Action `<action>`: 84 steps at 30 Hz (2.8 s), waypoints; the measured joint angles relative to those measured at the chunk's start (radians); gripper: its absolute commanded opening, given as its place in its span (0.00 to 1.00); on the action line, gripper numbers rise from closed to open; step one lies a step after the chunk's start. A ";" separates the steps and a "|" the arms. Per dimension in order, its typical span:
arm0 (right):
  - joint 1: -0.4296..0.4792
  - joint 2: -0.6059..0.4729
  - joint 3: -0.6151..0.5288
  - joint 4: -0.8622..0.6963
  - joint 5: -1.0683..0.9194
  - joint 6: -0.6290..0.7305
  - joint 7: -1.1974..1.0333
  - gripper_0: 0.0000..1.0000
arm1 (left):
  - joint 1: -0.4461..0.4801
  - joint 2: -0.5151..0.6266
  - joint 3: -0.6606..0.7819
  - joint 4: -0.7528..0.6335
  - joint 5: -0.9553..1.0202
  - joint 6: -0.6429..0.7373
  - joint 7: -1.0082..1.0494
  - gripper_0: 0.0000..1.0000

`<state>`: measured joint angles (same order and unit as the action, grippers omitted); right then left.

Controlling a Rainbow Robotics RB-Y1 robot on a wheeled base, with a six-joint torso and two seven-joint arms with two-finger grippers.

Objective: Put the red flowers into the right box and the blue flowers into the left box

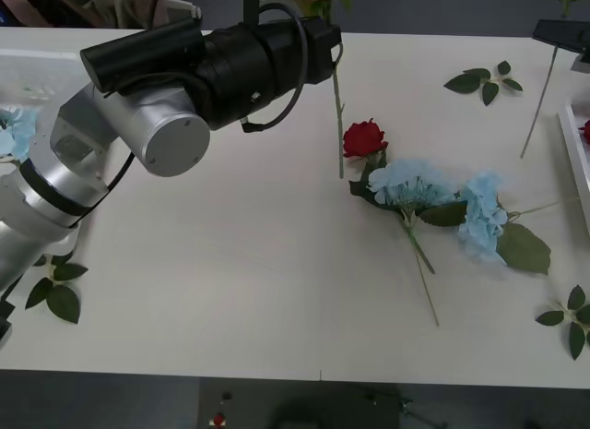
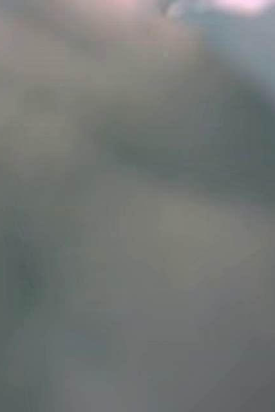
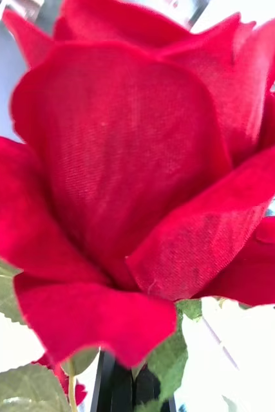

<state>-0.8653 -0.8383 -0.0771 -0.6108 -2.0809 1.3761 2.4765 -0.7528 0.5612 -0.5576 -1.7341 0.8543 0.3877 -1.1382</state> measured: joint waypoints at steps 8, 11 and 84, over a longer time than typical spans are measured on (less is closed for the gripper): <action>0.000 0.042 0.038 -0.054 0.004 -0.082 -0.090 0.00 | 0.004 -0.079 0.009 -0.047 0.031 0.000 -0.012 0.00; 0.000 0.042 0.058 -0.054 0.026 -0.081 -0.090 0.00 | 0.004 -0.100 0.009 -0.047 0.031 0.000 0.002 0.00; 0.704 -0.051 0.065 -1.012 -0.336 -0.366 0.217 0.71 | 0.004 -0.103 0.009 -0.047 0.048 -0.025 0.032 0.00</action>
<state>-0.1614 -0.8889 -0.0121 -1.6224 -2.4167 1.0097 2.6935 -0.7493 0.4586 -0.5488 -1.7811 0.9019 0.3625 -1.1067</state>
